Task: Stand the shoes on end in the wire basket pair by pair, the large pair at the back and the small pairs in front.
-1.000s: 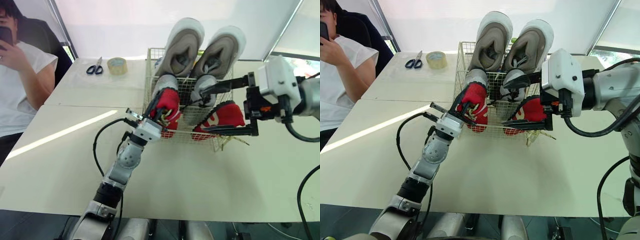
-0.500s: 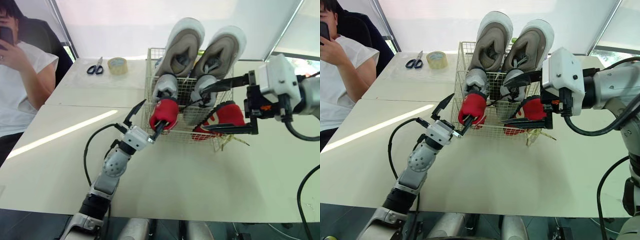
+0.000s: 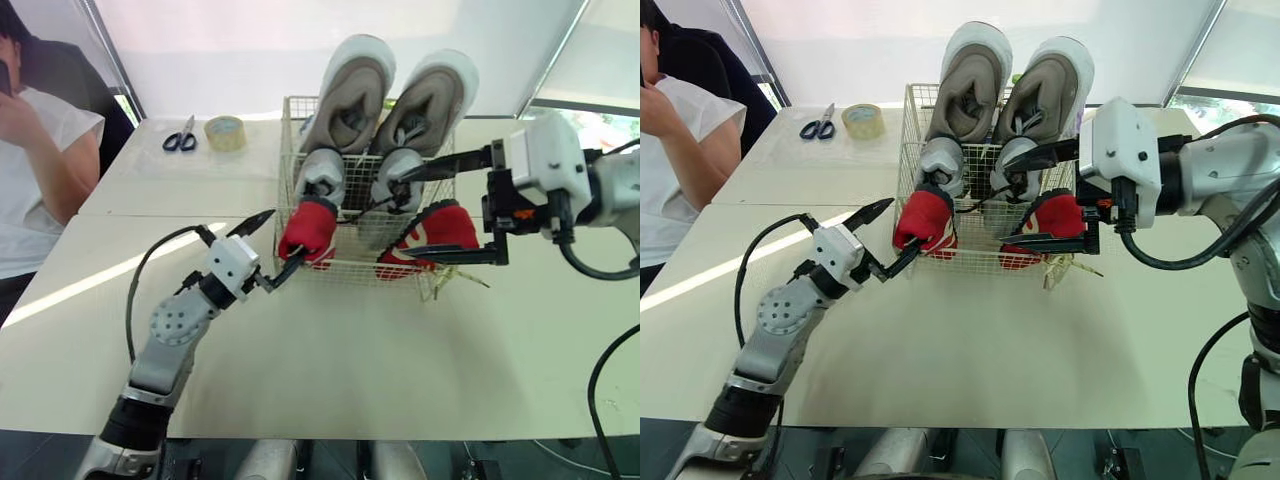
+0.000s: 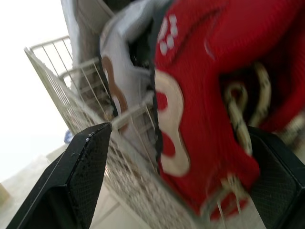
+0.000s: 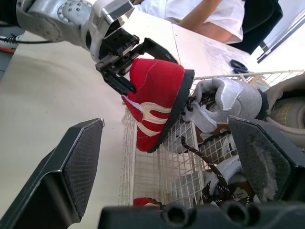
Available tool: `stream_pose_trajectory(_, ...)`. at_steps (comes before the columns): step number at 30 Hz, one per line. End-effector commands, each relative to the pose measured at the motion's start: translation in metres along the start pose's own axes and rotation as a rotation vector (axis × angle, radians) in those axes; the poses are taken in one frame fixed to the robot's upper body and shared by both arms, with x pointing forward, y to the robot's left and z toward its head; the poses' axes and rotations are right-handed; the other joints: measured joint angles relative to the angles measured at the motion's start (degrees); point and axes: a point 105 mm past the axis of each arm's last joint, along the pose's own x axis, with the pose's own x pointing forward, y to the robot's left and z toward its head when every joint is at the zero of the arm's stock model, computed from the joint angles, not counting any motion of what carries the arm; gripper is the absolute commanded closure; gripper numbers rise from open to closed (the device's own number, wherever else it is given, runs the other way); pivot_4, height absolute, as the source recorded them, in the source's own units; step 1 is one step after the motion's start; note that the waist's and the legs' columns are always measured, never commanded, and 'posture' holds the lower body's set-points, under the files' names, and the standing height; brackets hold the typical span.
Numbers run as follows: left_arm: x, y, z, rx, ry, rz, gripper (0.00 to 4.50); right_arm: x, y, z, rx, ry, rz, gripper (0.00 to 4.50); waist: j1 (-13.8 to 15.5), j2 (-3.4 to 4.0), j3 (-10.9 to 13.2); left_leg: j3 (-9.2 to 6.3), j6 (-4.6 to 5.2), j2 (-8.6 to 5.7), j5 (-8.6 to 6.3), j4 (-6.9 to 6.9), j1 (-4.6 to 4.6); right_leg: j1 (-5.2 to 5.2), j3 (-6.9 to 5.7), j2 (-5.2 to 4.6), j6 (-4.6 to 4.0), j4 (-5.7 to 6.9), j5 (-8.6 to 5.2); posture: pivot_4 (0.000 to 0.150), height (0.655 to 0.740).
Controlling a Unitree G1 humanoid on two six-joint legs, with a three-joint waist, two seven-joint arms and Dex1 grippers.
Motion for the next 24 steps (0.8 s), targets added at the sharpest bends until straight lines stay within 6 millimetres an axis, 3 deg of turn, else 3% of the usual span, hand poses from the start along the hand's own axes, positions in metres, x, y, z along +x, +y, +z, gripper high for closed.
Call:
stream_pose_trajectory(1,-0.012,0.012,0.005,-0.009,0.039,-0.015,0.44,-0.004,-0.004,0.009,-0.053,-0.014,-0.020,0.00,0.03,-0.01,0.01,0.00,0.00,0.00,0.00,0.00,0.00,0.00,0.00,0.00,-0.01,0.00,0.00,0.150,0.7400)
stream_pose_trajectory(10,-0.029,0.046,0.055,-0.201,0.094,-0.113,0.44,-0.015,-0.007,-0.003,-0.030,0.028,-0.064,0.00,-0.03,0.01,0.08,0.00,0.00,0.00,0.00,-0.23,-0.01,-0.15,0.02,0.01,-0.01,0.00,-0.02,0.150,0.7400)
stream_pose_trajectory(15,-0.044,0.048,0.083,-0.484,0.159,-0.282,0.44,-0.025,-0.008,-0.008,-0.003,0.052,-0.107,0.00,-0.01,0.11,0.14,0.00,-0.01,0.00,0.01,-0.27,-0.03,-0.17,0.03,0.02,0.00,-0.03,-0.02,0.150,0.7400)
stream_pose_trajectory(18,-0.057,0.048,0.084,-0.529,0.236,-0.347,0.44,-0.032,-0.008,-0.010,0.012,0.065,-0.131,0.00,-0.07,0.17,0.18,0.01,-0.01,-0.01,0.00,-0.29,-0.03,-0.19,0.05,0.03,0.00,-0.04,-0.02,0.150,0.7400)
stream_pose_trajectory(21,-0.070,0.057,0.077,-0.472,0.364,-0.362,0.44,-0.047,-0.009,-0.017,0.052,0.115,-0.178,0.00,-0.04,0.21,0.21,0.02,-0.03,0.01,0.01,-0.31,-0.02,-0.16,0.08,0.00,-0.05,-0.02,-0.04,0.150,0.7400)
stream_pose_trajectory(24,-0.072,0.066,0.078,-0.428,0.378,-0.351,0.44,-0.057,-0.004,-0.023,0.089,0.160,-0.202,0.00,0.07,0.23,0.22,0.03,-0.03,0.02,0.01,-0.33,-0.02,-0.13,0.08,-0.02,-0.28,-0.04,-0.16,0.150,0.7400)
